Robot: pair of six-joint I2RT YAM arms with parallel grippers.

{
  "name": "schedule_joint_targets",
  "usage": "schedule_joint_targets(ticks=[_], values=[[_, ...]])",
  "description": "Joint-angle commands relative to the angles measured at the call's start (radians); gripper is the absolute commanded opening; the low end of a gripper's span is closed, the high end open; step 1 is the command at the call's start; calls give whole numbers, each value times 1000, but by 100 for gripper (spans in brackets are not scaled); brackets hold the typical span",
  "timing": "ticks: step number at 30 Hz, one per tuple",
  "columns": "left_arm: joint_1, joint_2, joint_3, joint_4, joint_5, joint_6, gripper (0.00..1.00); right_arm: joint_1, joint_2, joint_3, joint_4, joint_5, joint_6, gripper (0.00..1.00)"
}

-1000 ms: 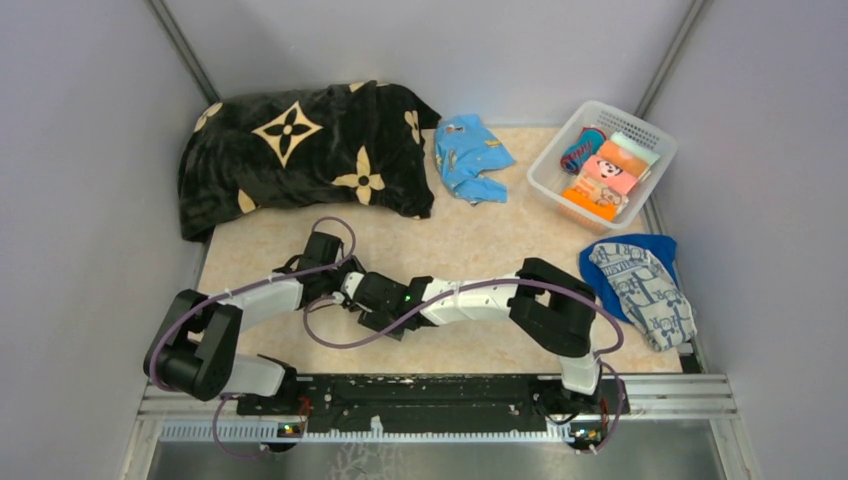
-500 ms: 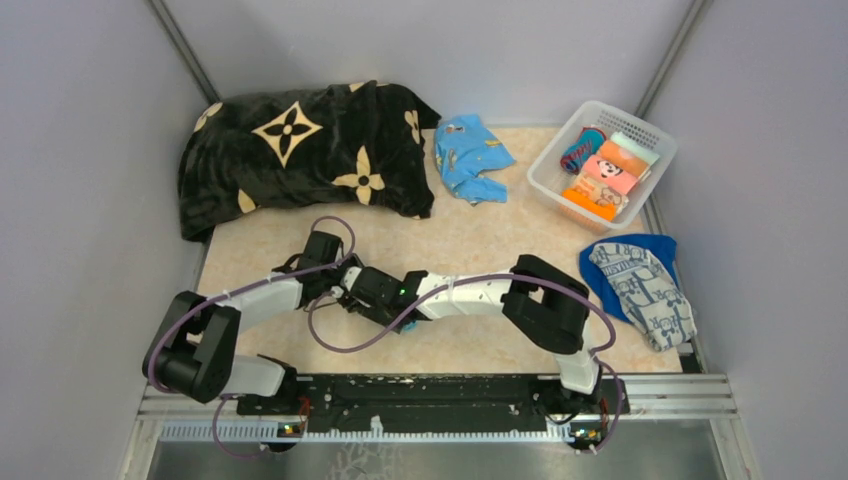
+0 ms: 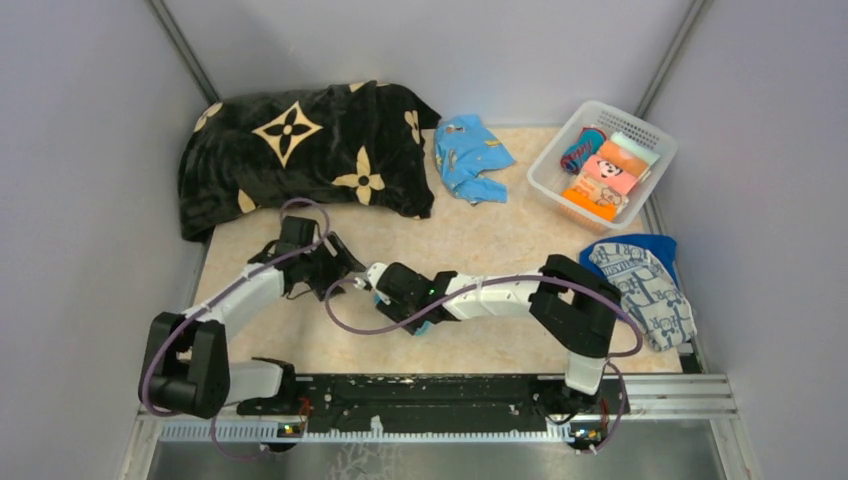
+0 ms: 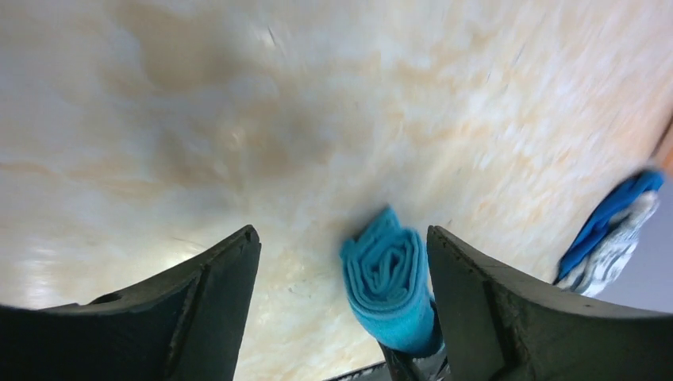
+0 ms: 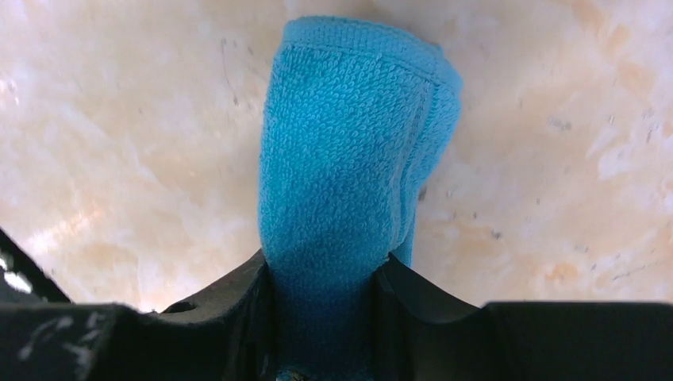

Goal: Roll the towels
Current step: Pick up the towel at the center of the board.

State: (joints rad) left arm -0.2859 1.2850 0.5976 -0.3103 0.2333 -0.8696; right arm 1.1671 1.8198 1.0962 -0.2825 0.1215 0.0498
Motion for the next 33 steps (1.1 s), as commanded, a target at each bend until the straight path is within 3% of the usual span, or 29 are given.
schedule_joint_targets(ticks=[1,6,8,13,19,25,33], values=[[133,-40,96,-124,-31,124,84,-64,-71,-106,-160,-75,54,10],[216,-62,224,-236,-75,234,86,-170,-200,-107,-219,-61,106,8],[230,-76,285,-273,-100,279,88,-237,-247,-88,-253,-45,139,1],[233,-114,415,-295,-128,429,90,-436,-360,-20,-328,18,224,0],[234,-179,416,-249,-217,542,94,-682,-407,135,-405,203,281,0],[234,-153,379,-224,-173,569,95,-896,-316,351,-448,363,330,0],[233,-140,377,-231,-164,589,97,-1011,-11,698,-481,570,315,0]])
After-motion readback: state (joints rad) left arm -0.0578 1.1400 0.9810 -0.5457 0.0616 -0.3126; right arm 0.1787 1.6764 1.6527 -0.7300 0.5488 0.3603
